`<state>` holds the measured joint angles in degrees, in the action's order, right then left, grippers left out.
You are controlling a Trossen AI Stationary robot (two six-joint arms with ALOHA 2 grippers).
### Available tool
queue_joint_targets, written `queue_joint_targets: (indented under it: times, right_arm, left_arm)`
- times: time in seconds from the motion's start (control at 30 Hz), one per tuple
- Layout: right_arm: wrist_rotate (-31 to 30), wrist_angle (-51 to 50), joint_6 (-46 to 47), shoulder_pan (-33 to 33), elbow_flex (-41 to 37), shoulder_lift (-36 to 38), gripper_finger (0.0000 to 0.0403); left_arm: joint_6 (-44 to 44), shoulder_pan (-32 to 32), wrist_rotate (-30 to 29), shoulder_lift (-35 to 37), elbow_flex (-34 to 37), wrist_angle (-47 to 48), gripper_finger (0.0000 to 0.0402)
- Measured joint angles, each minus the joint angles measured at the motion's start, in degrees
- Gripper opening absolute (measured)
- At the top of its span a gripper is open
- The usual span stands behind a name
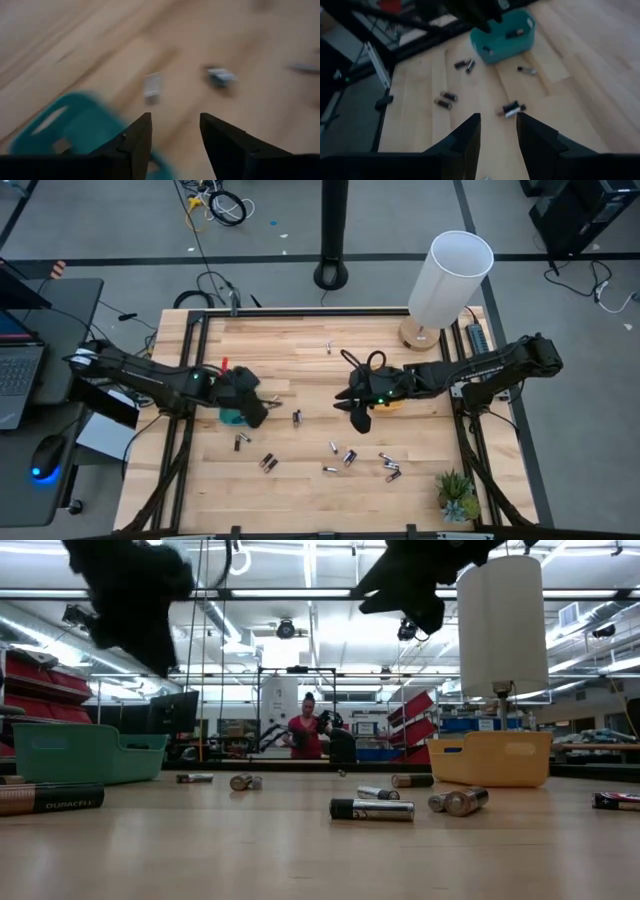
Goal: Sort batteries
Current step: Put the black battery into the green bin
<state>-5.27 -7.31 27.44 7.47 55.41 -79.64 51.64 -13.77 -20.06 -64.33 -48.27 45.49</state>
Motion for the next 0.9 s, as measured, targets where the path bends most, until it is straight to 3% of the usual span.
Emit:
queue_joint_targets:
  times: [0.17, 0.4, 0.63, 0.9]
  right_arm:
    - [0.6, -4.3, -0.9, 1.1, 0.0, 0.0, 0.0134]
    - [0.5, -6.6, 0.7, 1.2, 0.0, 0.0, 0.0139]
    - [0.4, -6.4, 0.4, 1.4, 0.0, 0.0, 0.0132]
    - [0.4, -6.1, -0.6, 1.4, 0.0, 0.0, 0.0131]
  left_arm:
    - [-5.2, -4.1, 3.5, -5.0, -1.7, -6.8, 0.0177]
    - [3.1, -4.0, 6.9, -18.4, -2.3, -22.3, 0.0191]
    - [7.3, -1.9, 6.6, -32.6, -12.5, -13.8, 0.0196]
    - [14.6, 0.5, 7.1, -40.9, -22.6, -5.4, 0.0197]
